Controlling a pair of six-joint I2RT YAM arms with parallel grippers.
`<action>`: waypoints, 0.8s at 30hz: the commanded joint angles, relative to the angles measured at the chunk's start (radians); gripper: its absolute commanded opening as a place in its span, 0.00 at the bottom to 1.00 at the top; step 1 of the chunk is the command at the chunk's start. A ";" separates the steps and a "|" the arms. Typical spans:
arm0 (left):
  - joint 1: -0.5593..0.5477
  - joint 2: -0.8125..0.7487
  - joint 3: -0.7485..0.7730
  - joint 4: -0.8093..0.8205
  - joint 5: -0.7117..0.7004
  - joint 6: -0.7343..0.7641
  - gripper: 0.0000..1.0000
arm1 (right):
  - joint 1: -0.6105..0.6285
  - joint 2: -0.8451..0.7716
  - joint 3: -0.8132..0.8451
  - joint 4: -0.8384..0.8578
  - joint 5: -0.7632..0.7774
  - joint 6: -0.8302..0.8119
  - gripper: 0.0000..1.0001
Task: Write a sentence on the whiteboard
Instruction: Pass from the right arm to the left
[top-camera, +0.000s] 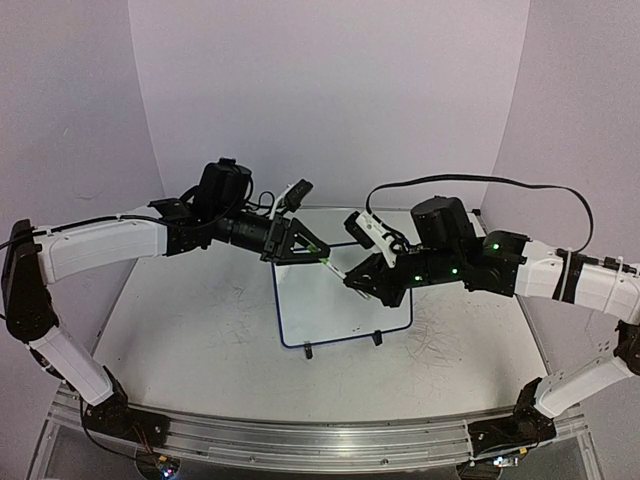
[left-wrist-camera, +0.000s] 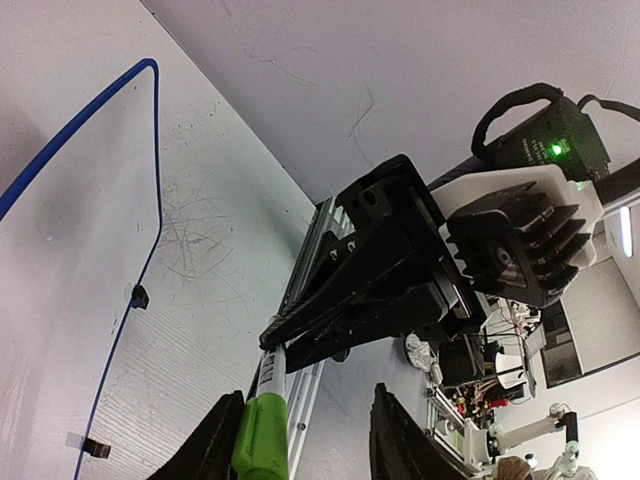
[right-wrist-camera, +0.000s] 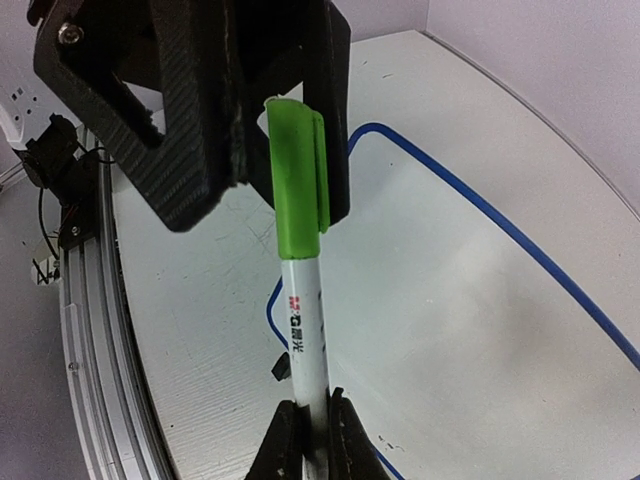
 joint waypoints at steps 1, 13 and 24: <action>-0.005 -0.003 -0.003 0.030 0.027 0.014 0.38 | 0.006 -0.005 0.035 0.034 0.018 -0.009 0.00; -0.010 0.004 0.021 -0.026 -0.039 0.059 0.00 | 0.009 -0.033 0.013 0.058 0.091 0.030 0.15; -0.008 -0.099 0.028 0.001 -0.206 0.092 0.00 | 0.007 -0.207 -0.209 0.345 0.359 0.381 0.98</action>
